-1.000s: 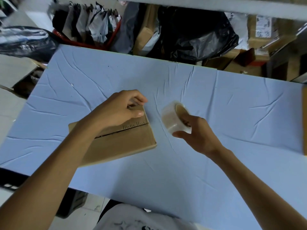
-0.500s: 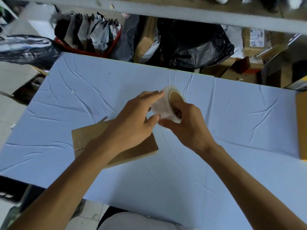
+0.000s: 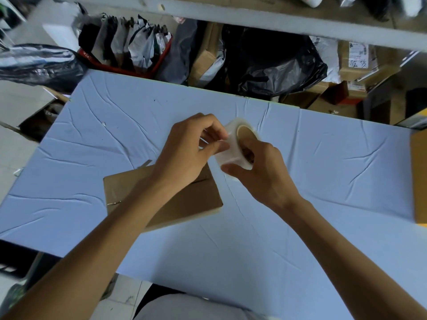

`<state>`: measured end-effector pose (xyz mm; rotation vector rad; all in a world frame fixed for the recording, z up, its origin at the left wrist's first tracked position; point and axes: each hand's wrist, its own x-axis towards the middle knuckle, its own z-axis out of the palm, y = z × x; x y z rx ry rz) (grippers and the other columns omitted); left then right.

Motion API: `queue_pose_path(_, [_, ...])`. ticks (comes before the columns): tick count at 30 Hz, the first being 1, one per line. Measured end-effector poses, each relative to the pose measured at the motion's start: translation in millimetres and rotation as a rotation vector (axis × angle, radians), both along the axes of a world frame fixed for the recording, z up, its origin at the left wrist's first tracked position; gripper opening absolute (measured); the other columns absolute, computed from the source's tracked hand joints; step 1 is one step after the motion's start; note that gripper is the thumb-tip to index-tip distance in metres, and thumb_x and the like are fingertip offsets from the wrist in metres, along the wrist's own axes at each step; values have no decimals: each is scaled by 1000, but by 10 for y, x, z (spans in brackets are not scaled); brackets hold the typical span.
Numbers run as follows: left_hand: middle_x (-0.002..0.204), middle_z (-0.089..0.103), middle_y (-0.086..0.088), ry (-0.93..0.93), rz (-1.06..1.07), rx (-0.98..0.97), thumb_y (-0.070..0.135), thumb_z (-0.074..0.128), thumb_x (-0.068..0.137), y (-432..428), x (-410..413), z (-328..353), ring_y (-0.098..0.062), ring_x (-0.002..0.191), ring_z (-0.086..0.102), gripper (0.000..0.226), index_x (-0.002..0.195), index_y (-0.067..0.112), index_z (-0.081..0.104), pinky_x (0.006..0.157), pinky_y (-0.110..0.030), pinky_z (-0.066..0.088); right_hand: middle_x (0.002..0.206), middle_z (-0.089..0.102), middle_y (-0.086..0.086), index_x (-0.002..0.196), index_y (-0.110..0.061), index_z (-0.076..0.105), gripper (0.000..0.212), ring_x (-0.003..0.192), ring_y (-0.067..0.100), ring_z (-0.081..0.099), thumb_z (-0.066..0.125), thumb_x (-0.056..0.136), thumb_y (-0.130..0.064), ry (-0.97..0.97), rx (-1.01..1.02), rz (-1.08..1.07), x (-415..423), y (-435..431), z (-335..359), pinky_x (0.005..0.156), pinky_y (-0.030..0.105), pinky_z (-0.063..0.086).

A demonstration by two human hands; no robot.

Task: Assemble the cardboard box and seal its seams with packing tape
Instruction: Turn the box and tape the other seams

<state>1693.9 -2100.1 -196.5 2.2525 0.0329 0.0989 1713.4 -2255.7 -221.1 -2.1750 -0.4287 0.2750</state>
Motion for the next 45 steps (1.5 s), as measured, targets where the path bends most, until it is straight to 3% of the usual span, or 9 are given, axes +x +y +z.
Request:
queue_pose_path(6, [84,63,12,25,10,-55,15,71,82,35,41,-15,3,80,58,7,83,14,65,71,-7,46,86,62,-1,99,-10,59,29,72,16,58,76,79,-21,-7,-13,3,-13,8,37,63,25,51])
queue_pose_path(11, [91,70,1,37,-24,-101,12,64,87,124,45,23,-10,88,64,8,83,12,58,84,-25,52,73,53,-12,90,-18,54,24,63,7,53,75,80,-24,35,-7,-3,1,-13,67,52,12,41])
queue_pose_path(14, [93,69,-5,15,-46,-110,13,60,91,118,17,28,-14,90,65,7,88,12,54,84,-24,52,78,59,-6,91,-14,58,24,69,13,57,75,79,-27,33,9,2,6,-6,75,55,19,45])
queue_pose_path(19, [93,64,2,-11,-76,-109,20,59,93,161,30,42,-7,89,61,10,94,11,54,79,-12,47,85,61,2,95,-10,61,27,74,18,59,74,80,-28,30,8,47,5,15,85,63,32,51])
queue_pose_path(27, [82,60,15,-14,-206,-77,11,69,84,174,66,109,-6,83,60,19,90,17,53,79,-17,48,83,61,19,90,-1,64,38,73,36,58,71,72,-33,127,87,110,31,-24,143,64,55,48])
queue_pose_path(33, [82,61,7,82,-240,11,-5,56,89,222,54,128,-1,81,62,17,92,10,48,71,-8,46,86,65,15,92,-3,66,27,75,31,60,74,77,-25,110,29,96,22,-9,172,68,53,51])
queue_pose_path(39, [91,60,1,178,-214,74,-14,39,89,204,0,127,-3,96,64,26,94,10,44,83,-29,55,86,68,14,90,-3,70,23,75,27,62,75,77,-21,66,-25,67,12,61,218,69,42,52])
queue_pose_path(42, [91,59,0,157,-207,129,-16,41,86,189,-29,157,-9,97,64,28,92,12,42,77,-27,53,85,67,11,94,-4,70,24,71,22,60,76,77,-20,38,-47,68,1,108,235,62,30,49])
queue_pose_path(45, [91,57,-3,127,-192,181,-15,43,84,184,-48,193,-17,97,63,27,91,12,42,73,-27,51,84,67,10,92,-2,70,24,72,24,61,76,76,-19,42,-42,59,-5,153,258,63,32,51])
